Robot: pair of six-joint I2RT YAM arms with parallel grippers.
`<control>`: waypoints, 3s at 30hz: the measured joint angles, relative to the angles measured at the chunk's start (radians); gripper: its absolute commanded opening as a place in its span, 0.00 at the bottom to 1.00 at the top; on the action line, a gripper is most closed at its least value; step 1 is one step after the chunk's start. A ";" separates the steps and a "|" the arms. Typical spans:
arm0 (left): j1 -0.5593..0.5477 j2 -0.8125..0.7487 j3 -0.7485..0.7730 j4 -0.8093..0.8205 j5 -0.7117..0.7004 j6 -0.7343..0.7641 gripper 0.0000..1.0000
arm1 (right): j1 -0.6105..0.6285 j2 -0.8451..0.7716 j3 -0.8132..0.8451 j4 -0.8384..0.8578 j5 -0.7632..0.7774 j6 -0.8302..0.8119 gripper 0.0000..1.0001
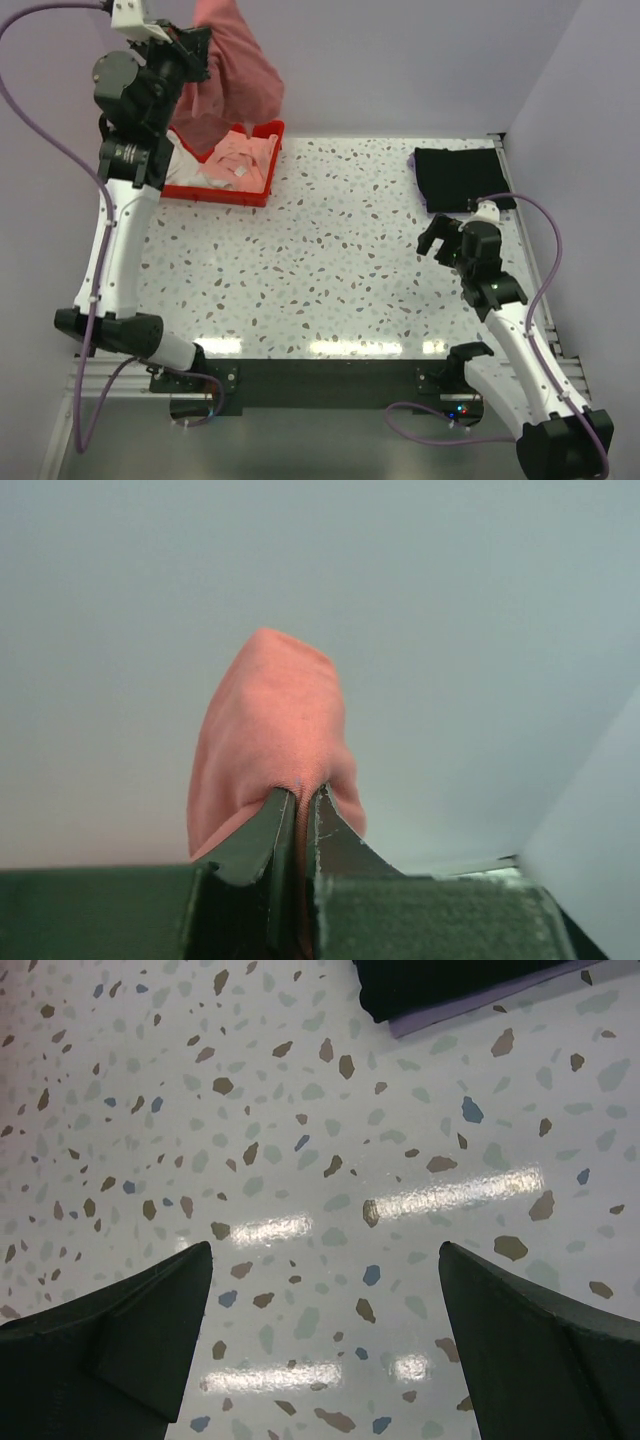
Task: Fold and stack the t-shirts
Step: Move the tshirt to the center of the board, then flatten the tshirt out
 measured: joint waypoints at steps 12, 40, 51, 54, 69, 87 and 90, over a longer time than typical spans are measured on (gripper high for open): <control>-0.151 -0.303 -0.325 0.122 0.232 -0.151 0.00 | 0.000 -0.093 0.000 -0.022 -0.009 0.000 0.99; -0.477 -0.459 -1.218 0.064 0.010 -0.352 1.00 | 0.000 -0.010 0.000 -0.025 -0.196 -0.028 0.99; -0.382 -0.441 -1.312 -0.177 -0.234 -0.430 1.00 | 0.247 0.030 -0.016 -0.083 -0.283 0.041 0.99; -0.314 -0.327 -1.311 -0.121 -0.196 -0.418 0.99 | 0.304 0.028 -0.052 -0.092 -0.267 0.068 0.99; -0.293 0.072 -1.184 0.121 0.027 -0.365 0.47 | 0.315 0.095 -0.096 -0.081 -0.235 0.132 0.99; -0.302 -0.087 -1.242 0.103 -0.046 -0.344 0.00 | 0.319 0.372 -0.103 0.062 -0.310 0.113 0.64; -0.302 -0.185 -1.293 0.074 -0.073 -0.344 0.00 | 0.337 0.417 -0.102 0.097 -0.338 0.110 0.62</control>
